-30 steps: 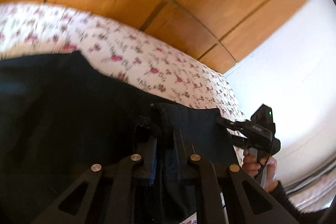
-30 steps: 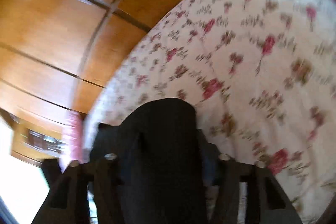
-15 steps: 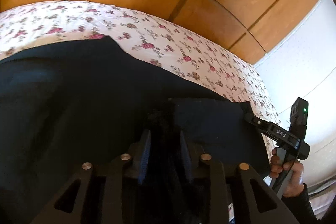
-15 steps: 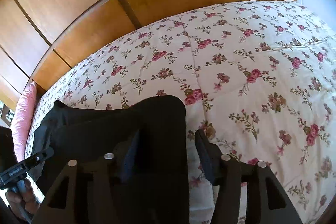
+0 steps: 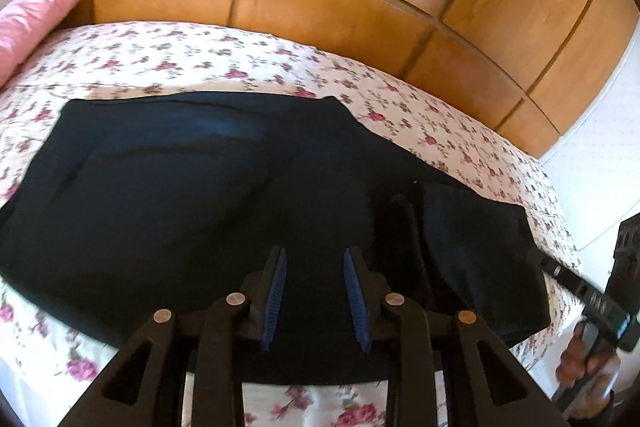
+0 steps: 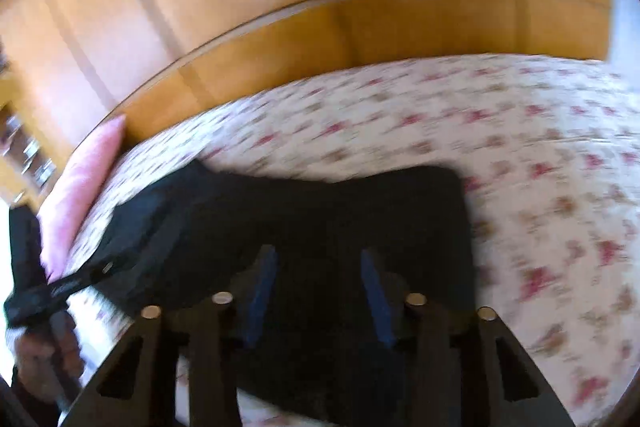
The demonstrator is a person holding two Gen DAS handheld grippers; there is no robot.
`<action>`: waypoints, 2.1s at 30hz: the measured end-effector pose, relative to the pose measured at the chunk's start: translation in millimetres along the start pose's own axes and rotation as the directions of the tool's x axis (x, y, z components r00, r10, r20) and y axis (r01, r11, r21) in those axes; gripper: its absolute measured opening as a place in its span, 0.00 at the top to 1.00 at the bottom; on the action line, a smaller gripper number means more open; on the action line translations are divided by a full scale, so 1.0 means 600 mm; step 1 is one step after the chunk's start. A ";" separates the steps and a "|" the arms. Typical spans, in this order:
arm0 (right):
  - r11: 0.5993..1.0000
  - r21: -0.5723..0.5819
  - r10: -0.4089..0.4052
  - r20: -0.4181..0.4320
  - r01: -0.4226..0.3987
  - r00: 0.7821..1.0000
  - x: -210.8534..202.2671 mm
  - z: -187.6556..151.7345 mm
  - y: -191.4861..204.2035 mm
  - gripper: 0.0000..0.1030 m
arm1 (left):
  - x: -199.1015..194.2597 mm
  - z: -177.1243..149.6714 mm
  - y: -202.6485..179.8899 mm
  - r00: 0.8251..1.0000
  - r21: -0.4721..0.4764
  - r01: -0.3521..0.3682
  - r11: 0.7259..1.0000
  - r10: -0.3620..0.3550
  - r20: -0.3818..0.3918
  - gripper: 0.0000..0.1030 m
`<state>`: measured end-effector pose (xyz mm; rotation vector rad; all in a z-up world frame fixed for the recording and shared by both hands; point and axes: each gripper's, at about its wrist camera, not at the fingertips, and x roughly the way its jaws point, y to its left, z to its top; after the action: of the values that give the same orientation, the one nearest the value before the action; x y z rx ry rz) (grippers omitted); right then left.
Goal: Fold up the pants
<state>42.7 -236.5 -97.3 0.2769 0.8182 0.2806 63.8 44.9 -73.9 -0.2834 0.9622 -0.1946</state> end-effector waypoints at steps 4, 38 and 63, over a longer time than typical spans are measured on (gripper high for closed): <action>0.995 -0.060 0.077 -0.074 -0.081 0.994 0.048 -0.019 0.067 0.65 | -0.019 -0.014 0.009 1.000 0.001 -0.026 1.000 0.026 0.014 0.70; 0.979 -0.187 0.068 -0.087 -0.083 0.994 0.096 -0.051 0.133 0.70 | -0.092 -0.047 0.190 0.997 -0.332 -0.015 0.943 0.040 0.069 0.64; 0.980 -0.183 0.057 -0.091 -0.073 0.994 0.084 -0.043 0.135 0.64 | -0.108 -0.027 0.366 0.975 -0.588 0.056 0.807 0.083 0.208 0.87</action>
<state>45.0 -140.7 -119.9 0.1172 0.8622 0.4304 22.4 268.6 -102.8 -0.8604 0.7765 0.1623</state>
